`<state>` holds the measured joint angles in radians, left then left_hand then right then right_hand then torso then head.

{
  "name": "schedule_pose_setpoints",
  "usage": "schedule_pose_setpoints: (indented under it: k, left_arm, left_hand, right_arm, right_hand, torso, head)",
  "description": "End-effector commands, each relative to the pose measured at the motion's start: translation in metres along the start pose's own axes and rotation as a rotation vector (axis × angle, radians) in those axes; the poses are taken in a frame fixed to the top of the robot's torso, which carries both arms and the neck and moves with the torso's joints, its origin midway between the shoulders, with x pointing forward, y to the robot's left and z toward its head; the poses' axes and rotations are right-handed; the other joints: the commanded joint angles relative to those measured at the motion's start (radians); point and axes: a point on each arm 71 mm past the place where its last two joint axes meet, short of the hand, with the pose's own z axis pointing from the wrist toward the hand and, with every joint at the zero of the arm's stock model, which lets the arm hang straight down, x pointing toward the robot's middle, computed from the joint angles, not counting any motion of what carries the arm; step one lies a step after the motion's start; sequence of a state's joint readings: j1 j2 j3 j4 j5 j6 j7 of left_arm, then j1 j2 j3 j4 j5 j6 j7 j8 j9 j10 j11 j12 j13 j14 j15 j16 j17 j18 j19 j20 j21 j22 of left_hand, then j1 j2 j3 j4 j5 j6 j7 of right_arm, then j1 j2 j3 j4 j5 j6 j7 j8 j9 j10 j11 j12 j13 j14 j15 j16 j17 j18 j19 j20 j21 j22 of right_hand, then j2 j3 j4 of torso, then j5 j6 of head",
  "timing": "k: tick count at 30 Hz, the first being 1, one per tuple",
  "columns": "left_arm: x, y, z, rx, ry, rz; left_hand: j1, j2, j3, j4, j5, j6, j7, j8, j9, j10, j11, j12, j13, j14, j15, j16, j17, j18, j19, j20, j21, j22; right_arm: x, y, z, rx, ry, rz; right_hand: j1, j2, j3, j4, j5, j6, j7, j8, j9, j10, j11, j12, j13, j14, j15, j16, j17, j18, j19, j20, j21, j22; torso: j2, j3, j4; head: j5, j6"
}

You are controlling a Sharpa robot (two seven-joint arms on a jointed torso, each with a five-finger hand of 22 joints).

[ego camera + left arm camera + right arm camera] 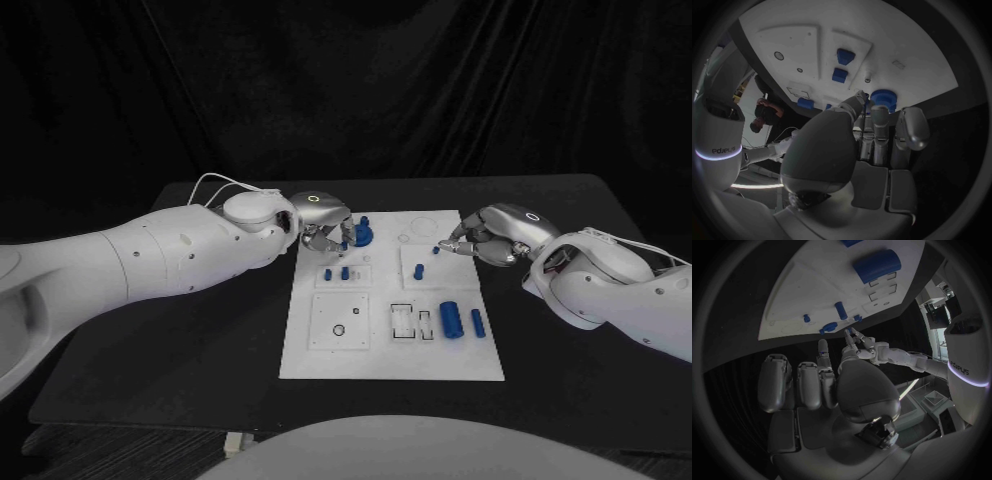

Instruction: Assemble the parts on the task board

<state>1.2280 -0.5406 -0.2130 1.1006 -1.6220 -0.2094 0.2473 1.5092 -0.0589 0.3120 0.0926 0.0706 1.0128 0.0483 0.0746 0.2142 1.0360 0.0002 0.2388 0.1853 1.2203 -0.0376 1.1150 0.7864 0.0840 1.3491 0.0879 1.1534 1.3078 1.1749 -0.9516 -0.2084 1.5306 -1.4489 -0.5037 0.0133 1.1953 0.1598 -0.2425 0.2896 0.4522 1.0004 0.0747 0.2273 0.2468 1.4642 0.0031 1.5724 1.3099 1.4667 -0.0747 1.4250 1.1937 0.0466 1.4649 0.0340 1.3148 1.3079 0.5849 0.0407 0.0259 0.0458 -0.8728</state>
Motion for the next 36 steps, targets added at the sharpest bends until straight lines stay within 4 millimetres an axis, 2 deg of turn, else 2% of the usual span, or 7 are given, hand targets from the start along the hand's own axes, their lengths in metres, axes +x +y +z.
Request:
schedule_pose_setpoints:
  k: [1, 6, 15, 26, 27, 36]
  left_arm:
    - [0.003, 0.0, 0.0, -0.006, -0.005, -0.003]
    - [0.009, 0.002, -0.001, -0.015, -0.005, -0.006]
    - [0.012, 0.007, -0.003, -0.032, -0.02, -0.003]
    - [0.012, 0.007, -0.003, -0.032, -0.02, -0.003]
    - [0.017, 0.005, -0.001, -0.031, -0.01, -0.009]
    - [0.021, 0.003, 0.0, -0.027, 0.006, -0.016]
  left_hand:
    - [-0.005, -0.002, -0.001, 0.005, 0.005, 0.005, 0.004, 0.002, 0.0, 0.003, 0.003, -0.004, 0.0, -0.005, 0.001, 0.001, -0.002, -0.001, -0.003, 0.001, 0.002, 0.15]
    - [-0.003, -0.003, -0.001, 0.004, 0.014, 0.007, 0.005, 0.003, 0.0, 0.01, 0.004, -0.002, 0.003, -0.011, 0.001, -0.002, -0.008, 0.0, -0.004, 0.001, 0.0, 0.15]
    - [0.0, -0.004, 0.0, 0.002, 0.02, 0.013, 0.007, 0.006, 0.0, 0.013, 0.006, -0.002, 0.004, -0.013, 0.002, -0.002, -0.009, 0.0, -0.004, 0.002, 0.0, 0.15]
    - [0.0, -0.004, 0.0, 0.002, 0.02, 0.013, 0.007, 0.006, 0.0, 0.013, 0.006, -0.002, 0.004, -0.014, 0.002, -0.003, -0.011, 0.0, -0.005, 0.002, -0.001, 0.15]
    - [0.001, -0.004, 0.0, 0.002, 0.021, 0.014, 0.007, 0.006, 0.0, 0.013, 0.006, -0.003, 0.004, -0.016, 0.002, -0.005, -0.015, 0.001, -0.007, 0.002, -0.005, 0.148]
    - [0.0, -0.004, 0.0, 0.002, 0.021, 0.012, 0.007, 0.005, 0.0, 0.015, 0.006, -0.002, 0.005, -0.021, 0.002, -0.01, -0.023, 0.002, -0.009, 0.002, -0.009, 0.147]
  right_arm:
    - [0.001, -0.001, -0.001, 0.017, 0.006, 0.001]
    - [0.002, -0.001, -0.001, 0.017, 0.008, 0.002]
    - [0.002, -0.002, -0.002, 0.021, 0.011, 0.002]
    - [0.002, -0.002, -0.002, 0.021, 0.011, 0.002]
    - [0.003, -0.002, -0.002, 0.026, 0.018, 0.003]
    - [0.003, -0.002, -0.003, 0.029, 0.021, 0.003]
  right_hand:
    - [0.011, 0.003, -0.004, -0.001, 0.003, 0.008, 0.001, 0.003, 0.001, 0.107, -0.006, -0.002, 0.261, 0.042, 0.004, -0.003, 0.0, 0.016, 0.017, 0.005, -0.004, 0.177]
    - [0.011, 0.003, -0.004, -0.001, 0.003, 0.008, 0.001, 0.003, 0.001, 0.107, -0.006, -0.002, 0.261, 0.042, 0.004, -0.003, 0.0, 0.016, 0.017, 0.005, -0.004, 0.177]
    - [0.011, 0.003, -0.004, -0.001, 0.003, 0.008, 0.001, 0.003, 0.001, 0.107, -0.006, -0.002, 0.261, 0.042, 0.004, -0.003, 0.0, 0.016, 0.017, 0.005, -0.004, 0.177]
    - [0.011, 0.003, -0.004, -0.001, 0.003, 0.008, 0.001, 0.003, 0.001, 0.107, -0.006, -0.002, 0.261, 0.042, 0.004, -0.003, 0.0, 0.016, 0.017, 0.005, -0.004, 0.177]
    - [0.012, 0.003, -0.004, -0.001, 0.003, 0.008, 0.001, 0.002, 0.001, 0.107, -0.006, -0.002, 0.261, 0.042, 0.004, -0.003, 0.001, 0.015, 0.017, 0.004, -0.003, 0.177]
    - [0.012, 0.004, -0.004, -0.001, 0.003, 0.008, 0.001, 0.002, 0.001, 0.107, -0.006, -0.002, 0.261, 0.042, 0.004, -0.003, 0.0, 0.016, 0.017, 0.004, -0.004, 0.177]
  torso:
    - [-0.001, -0.0001, 0.0003]
    - [-0.002, -0.0011, 0.0002]
    - [-0.002, 0.0002, -0.0005]
    - [-0.002, 0.0002, -0.0004]
    - [-0.002, 0.0004, -0.0006]
    - [-0.002, 0.0, -0.001]
  head:
    - [-0.002, 0.0]
    - [-0.002, 0.0]
    - [-0.002, 0.0]
    - [-0.002, 0.0]
    - [-0.003, 0.0]
    - [-0.004, 0.0]
